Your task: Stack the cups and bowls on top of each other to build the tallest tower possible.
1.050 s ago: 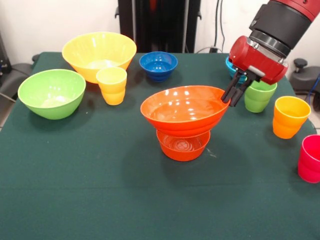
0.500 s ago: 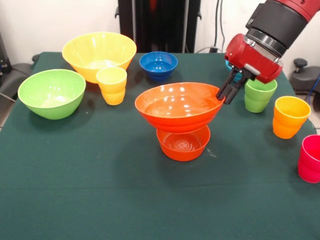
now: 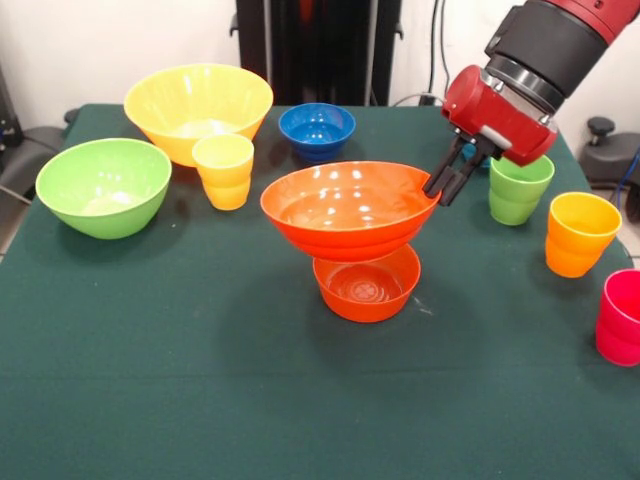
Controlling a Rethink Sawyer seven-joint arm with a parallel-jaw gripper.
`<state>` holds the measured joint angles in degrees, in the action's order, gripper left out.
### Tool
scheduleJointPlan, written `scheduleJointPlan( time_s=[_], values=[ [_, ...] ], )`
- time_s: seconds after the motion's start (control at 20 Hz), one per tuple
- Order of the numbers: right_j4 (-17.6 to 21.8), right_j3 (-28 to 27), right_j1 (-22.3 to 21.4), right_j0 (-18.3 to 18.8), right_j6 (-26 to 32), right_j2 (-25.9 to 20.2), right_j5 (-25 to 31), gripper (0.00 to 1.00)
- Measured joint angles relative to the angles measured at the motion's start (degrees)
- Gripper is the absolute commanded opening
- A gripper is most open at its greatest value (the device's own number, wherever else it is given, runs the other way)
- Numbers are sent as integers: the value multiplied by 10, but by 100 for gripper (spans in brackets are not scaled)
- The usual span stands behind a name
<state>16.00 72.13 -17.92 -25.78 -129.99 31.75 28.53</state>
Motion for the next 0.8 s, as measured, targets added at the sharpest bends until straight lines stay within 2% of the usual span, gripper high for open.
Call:
scheduleJointPlan(
  time_s=[0.8],
  values=[
    [-2,0,0,-2,0,5,0,0]
  ],
)
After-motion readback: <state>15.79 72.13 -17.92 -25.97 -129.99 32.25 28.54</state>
